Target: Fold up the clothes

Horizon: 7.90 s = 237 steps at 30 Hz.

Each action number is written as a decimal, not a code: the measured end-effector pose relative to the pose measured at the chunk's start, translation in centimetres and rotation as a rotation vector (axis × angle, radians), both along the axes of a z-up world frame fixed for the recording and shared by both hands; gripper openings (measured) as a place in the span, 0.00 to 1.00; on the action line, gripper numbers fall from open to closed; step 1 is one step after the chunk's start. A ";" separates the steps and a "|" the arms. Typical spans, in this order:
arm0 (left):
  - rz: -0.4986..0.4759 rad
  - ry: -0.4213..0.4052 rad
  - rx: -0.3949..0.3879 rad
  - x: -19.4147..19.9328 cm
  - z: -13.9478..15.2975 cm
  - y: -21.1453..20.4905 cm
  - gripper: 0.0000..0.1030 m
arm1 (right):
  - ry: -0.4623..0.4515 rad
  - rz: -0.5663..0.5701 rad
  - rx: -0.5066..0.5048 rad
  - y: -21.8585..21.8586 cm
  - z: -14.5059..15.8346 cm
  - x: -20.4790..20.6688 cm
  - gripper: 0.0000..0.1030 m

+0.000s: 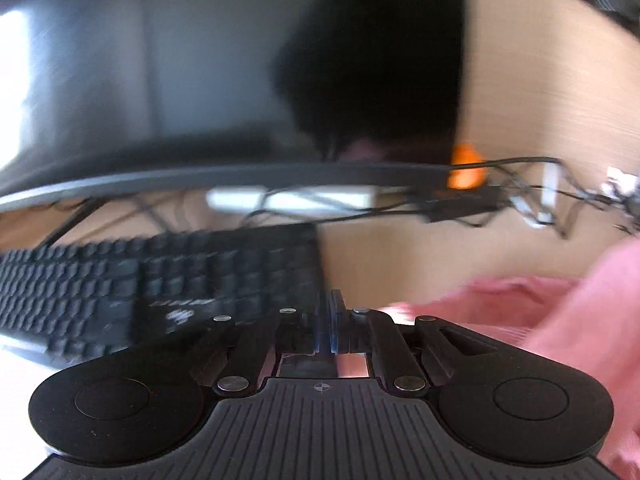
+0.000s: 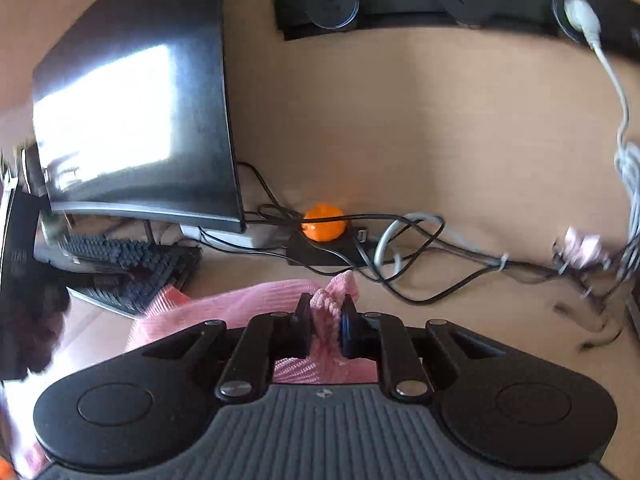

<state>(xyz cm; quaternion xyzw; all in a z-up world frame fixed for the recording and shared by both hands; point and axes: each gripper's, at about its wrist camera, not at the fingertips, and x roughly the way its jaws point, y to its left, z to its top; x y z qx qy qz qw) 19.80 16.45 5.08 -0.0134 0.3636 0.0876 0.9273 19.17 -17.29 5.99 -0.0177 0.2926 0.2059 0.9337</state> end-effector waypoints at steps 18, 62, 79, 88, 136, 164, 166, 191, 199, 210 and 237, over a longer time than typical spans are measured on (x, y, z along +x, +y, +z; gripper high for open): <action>-0.157 0.094 0.386 0.7 -4.2 -5.9 0.73 | 0.135 -0.101 -0.265 1.9 -6.1 1.7 0.99; -0.388 0.237 -0.095 -15.0 -4.7 -4.6 0.66 | 0.176 -0.075 -0.186 -0.8 -4.9 -11.2 1.00; -0.420 0.200 0.019 -18.2 -5.6 -6.1 0.61 | 0.360 -0.042 -0.068 2.1 -7.9 -14.1 1.00; -0.434 0.261 0.002 -20.5 -5.3 -4.8 0.66 | 0.307 0.019 -0.121 3.8 -5.7 -14.2 1.00; -0.671 0.267 -0.255 -17.1 -3.4 -8.3 0.87 | 0.260 -0.353 -0.172 -4.8 -3.9 -17.9 1.00; -0.173 0.090 -0.210 1.3 -1.4 -6.3 0.79 | 0.209 -0.151 -0.060 -2.1 -4.1 3.5 0.49; -0.164 0.125 -0.211 2.9 -2.5 -6.8 0.80 | 0.233 -0.161 -0.081 -1.5 -5.6 4.1 0.49; -0.128 0.032 -0.218 1.5 -0.4 -6.8 0.51 | 0.109 -0.177 -0.062 -4.5 -3.3 5.7 0.58; -0.377 0.141 -0.271 1.9 -4.1 -12.0 0.63 | 0.094 -0.161 -0.071 -3.3 -4.6 6.7 0.65; -0.354 0.154 -0.130 1.9 -4.4 -13.7 0.74 | 0.165 -0.226 -0.152 -2.4 -7.1 7.0 0.74; -0.529 0.321 -0.254 -13.8 -4.6 -13.7 0.87 | 0.249 -0.148 -0.395 -6.2 -7.4 -9.4 0.93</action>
